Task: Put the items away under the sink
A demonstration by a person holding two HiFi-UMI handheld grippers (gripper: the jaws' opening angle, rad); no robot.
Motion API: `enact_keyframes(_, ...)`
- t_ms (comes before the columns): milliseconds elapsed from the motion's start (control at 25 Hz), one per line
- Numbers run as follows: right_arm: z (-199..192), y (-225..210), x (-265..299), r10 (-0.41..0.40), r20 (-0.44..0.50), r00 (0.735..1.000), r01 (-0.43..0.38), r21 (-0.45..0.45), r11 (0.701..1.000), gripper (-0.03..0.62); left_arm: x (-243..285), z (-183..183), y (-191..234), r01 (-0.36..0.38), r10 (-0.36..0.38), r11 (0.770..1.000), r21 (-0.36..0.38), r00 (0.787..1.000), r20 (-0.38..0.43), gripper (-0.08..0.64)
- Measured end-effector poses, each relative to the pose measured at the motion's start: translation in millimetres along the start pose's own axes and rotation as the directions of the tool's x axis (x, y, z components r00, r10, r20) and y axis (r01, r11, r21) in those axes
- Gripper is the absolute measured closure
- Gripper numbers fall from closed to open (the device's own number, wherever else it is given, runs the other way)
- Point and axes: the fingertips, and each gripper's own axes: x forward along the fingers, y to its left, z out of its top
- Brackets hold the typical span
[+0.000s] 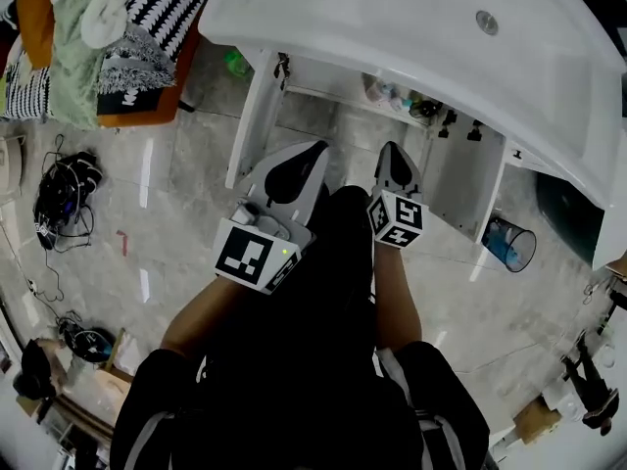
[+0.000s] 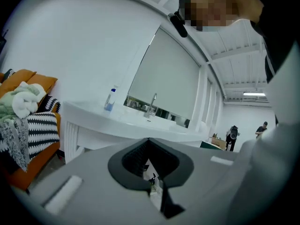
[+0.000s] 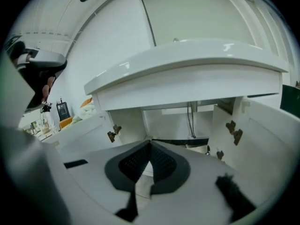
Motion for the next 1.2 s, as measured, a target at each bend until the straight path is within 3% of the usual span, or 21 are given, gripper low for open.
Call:
enact_keyframes(240, 51.2, 14.1, -63.6, 0.007, -0.053, 0.999, -0.006, 0.024, 1.0, 0.577, -12.6, 72.4, -32.8, -0.023, 0.023, 1.0, 0.002, 0.999, -0.037, 0.554)
enact_keyframes(600, 139.5, 33.1, -179.5, 0.024, -0.079, 0.997, -0.022, 0.024, 0.999, 0.577, -65.1, 170.9, -121.0, -0.03, 0.03, 0.999, -0.01, 0.998, -0.062, 0.554)
enact_keyframes(920, 179.4, 57.1, -264.9, 0.076, -0.082, 0.994, -0.076, 0.009, 0.997, 0.577, -109.3, 217.6, -178.3, -0.049, 0.048, 0.999, -0.01, 0.998, -0.046, 0.554)
enact_keyframes(1200, 203.0, 70.9, -312.0, 0.101, -0.049, 0.994, -0.102, -0.022, 0.995, 0.577, -143.9, 233.2, -211.0, -0.044, 0.044, 0.999, 0.026, 0.999, -0.019, 0.554)
